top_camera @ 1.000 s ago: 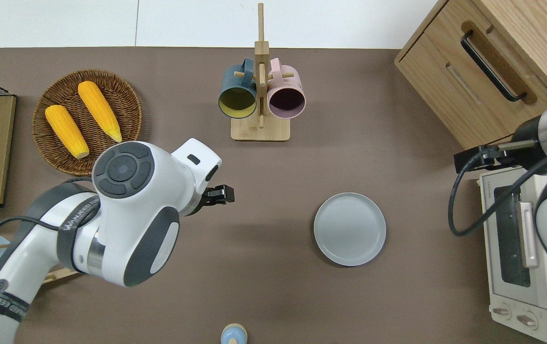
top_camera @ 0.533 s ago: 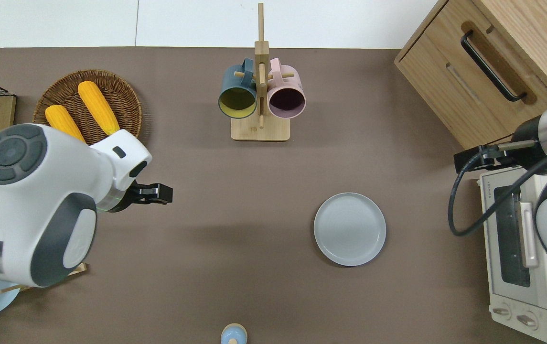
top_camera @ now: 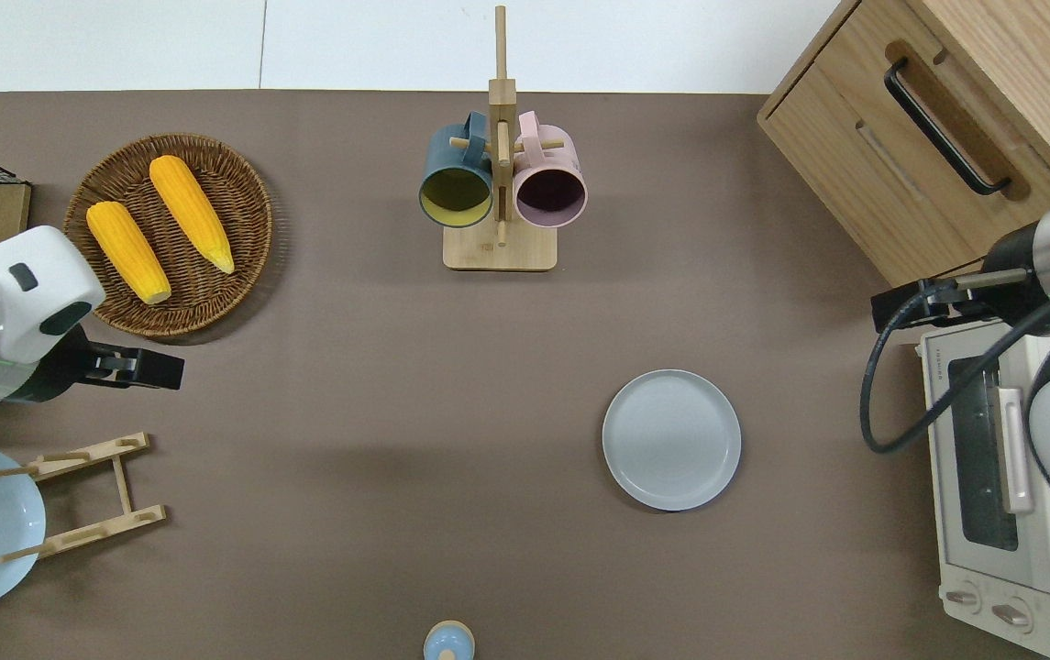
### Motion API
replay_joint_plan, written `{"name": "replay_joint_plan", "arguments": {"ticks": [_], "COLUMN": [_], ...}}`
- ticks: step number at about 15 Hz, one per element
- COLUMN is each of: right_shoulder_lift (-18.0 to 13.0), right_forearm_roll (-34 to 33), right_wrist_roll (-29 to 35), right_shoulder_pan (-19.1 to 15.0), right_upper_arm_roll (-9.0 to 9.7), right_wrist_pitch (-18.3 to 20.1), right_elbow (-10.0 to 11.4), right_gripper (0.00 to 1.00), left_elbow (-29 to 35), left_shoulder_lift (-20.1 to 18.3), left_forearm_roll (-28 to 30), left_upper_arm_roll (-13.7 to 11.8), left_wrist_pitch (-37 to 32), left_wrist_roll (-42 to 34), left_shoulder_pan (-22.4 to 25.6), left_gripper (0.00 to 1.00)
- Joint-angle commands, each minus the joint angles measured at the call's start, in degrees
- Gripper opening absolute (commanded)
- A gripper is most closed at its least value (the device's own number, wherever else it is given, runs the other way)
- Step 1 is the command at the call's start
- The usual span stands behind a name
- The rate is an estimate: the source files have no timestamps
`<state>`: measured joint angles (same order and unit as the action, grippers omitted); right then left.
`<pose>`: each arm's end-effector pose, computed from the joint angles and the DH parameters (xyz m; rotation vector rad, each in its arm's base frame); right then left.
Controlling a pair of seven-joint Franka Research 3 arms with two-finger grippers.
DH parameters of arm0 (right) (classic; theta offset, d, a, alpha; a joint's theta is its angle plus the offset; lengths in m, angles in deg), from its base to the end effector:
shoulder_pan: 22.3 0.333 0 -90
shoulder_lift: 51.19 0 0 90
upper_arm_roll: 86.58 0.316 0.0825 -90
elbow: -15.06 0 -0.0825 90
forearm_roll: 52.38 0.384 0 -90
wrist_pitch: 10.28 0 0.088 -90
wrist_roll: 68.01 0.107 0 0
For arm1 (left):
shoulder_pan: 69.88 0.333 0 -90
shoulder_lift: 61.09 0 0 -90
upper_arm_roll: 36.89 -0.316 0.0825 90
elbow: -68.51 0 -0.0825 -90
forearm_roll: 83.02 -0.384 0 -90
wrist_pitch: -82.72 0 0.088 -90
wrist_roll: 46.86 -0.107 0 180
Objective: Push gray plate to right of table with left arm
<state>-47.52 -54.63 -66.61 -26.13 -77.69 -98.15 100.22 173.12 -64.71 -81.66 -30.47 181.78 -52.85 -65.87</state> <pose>0.5692 0.0430 0.6254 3.1098 0.0972 -0.0223 0.5389 -0.0263 0.5512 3.1159 -0.2218 -0.0524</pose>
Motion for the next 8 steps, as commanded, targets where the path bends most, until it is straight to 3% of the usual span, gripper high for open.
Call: {"name": "replay_joint_plan", "arguments": {"ticks": [1, 8], "right_shoulder_lift": [-0.33, -0.33], "right_forearm_roll": [0.40, 0.40], "right_wrist_roll": [0.18, 0.18], "right_shoulder_pan": [-0.04, -0.04], "right_upper_arm_roll": [-0.01, -0.01], "right_wrist_pitch": [0.59, 0.59], "right_elbow": [-0.08, -0.08], "right_gripper": [0.983, 0.983], "left_elbow": [-4.50, -5.30], "left_shoulder_lift": [-0.07, -0.16], "left_forearm_roll": [-0.92, -1.01], "left_upper_arm_roll": [0.52, 0.78], "left_wrist_pitch": [-4.22, -4.23], "left_wrist_roll": [-2.01, -1.83], "left_shoulder_pan": [1.88, 2.06], "left_gripper": [0.99, 1.00]}}
